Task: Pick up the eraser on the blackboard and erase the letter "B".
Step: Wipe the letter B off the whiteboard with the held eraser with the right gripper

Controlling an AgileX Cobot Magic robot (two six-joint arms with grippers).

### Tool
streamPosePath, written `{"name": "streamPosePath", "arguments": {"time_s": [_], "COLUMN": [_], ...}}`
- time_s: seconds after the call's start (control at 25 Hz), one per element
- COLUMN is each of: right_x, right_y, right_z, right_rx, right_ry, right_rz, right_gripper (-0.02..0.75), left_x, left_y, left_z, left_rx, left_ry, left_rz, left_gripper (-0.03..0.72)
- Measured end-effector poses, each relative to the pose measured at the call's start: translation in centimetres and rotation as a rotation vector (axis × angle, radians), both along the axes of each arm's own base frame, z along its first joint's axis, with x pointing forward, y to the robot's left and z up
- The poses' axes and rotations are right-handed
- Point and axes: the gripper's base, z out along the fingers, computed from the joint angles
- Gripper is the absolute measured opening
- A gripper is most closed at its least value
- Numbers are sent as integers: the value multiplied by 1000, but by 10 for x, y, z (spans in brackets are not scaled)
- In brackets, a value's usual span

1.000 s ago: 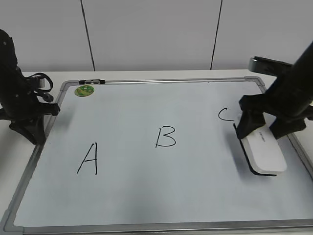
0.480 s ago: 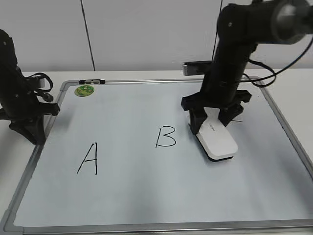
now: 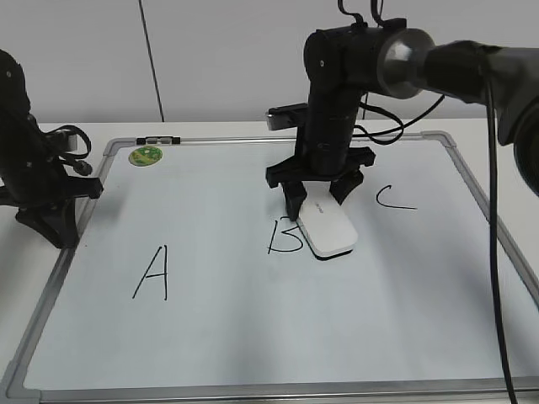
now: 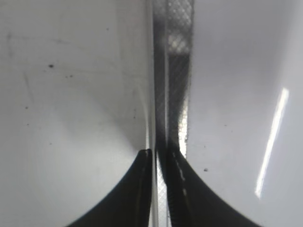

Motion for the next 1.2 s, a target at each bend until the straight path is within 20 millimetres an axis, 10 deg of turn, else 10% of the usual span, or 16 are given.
{"name": "streamPosePath", "arguments": {"time_s": [1.2], "right_x": [-13], "right_y": [38], "right_z": [-8], "right_rx": [27], "right_ry": [22], "right_rz": [58], "right_gripper": [526], "left_x": [0], "left_y": [1], "left_z": [0], "left_rx": [8], "left_ry": [0], "left_rz": [-5], "left_gripper": [85]}}
